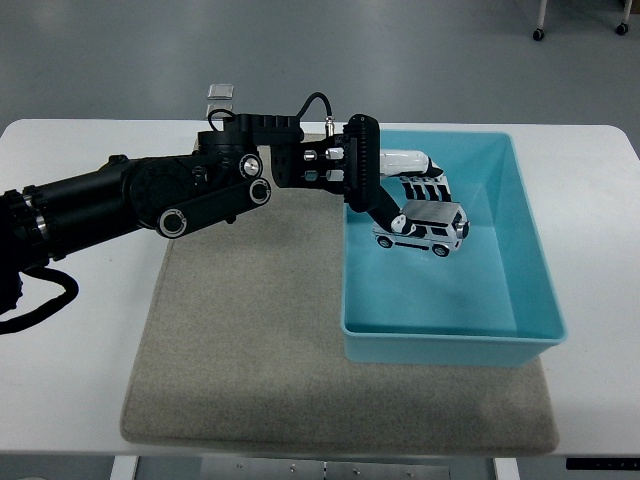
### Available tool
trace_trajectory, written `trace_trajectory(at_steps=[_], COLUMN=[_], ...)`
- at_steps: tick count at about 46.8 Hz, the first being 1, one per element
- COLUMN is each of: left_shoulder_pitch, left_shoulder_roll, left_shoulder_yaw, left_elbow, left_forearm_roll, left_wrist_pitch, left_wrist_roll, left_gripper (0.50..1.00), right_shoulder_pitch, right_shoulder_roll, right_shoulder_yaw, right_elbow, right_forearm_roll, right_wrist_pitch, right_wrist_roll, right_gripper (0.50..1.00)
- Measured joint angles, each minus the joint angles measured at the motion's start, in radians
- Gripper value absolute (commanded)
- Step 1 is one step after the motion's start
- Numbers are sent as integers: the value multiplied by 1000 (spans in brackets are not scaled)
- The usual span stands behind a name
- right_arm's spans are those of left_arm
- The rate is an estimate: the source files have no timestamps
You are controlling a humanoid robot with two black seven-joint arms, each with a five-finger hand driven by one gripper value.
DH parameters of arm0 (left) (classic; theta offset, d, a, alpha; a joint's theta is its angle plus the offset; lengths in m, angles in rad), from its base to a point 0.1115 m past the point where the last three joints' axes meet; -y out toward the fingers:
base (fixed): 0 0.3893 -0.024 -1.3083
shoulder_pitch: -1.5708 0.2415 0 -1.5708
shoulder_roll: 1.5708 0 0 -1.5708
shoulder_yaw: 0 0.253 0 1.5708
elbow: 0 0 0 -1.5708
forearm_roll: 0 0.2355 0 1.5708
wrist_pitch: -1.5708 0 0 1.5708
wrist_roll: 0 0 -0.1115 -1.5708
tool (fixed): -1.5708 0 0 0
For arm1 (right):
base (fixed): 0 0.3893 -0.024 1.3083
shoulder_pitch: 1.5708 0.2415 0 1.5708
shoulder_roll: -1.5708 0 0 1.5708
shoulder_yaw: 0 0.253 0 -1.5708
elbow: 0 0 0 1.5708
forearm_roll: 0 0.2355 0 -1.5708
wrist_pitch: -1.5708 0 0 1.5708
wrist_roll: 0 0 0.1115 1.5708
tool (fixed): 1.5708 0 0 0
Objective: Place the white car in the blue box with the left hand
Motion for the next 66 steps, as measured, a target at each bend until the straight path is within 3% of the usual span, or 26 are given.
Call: trace_trajectory(at_steps=[4, 31, 39, 40, 42, 43, 56, 66], left_shoulder_pitch=[0, -29, -65, -69, -76, -79, -110, -110], left_shoulder_roll=[0, -4, 8, 10, 13, 15, 61, 72], left_shoulder_yaw=[-1, -26, -71, -78, -86, -89, -94, -93], left_elbow=[0, 18, 95, 105, 123, 132, 287, 418], left_forearm_roll=[0, -15, -20, -20, -22, -23, -52, -204], left_wrist_pitch=[0, 8, 12, 12, 13, 13, 65, 134], left_wrist_roll=[0, 2, 2, 2, 2, 2, 3, 3], left_gripper=[818, 836, 855, 874, 957, 971, 994, 994], right_shoulder_pitch=[0, 0, 0, 0, 0, 0, 0, 0], right_shoulder_roll=[0, 0, 0, 0, 0, 0, 0, 0], right_shoulder_yaw=[0, 0, 0, 0, 0, 0, 0, 0], right_elbow=[0, 0, 0, 0, 0, 0, 0, 0], right_forearm_roll=[0, 0, 0, 0, 0, 0, 0, 0], right_wrist_pitch=[0, 0, 0, 0, 0, 0, 0, 0], right_wrist_roll=[0, 0, 0, 0, 0, 0, 0, 0], right_gripper=[936, 936, 938, 936, 936, 936, 936, 936])
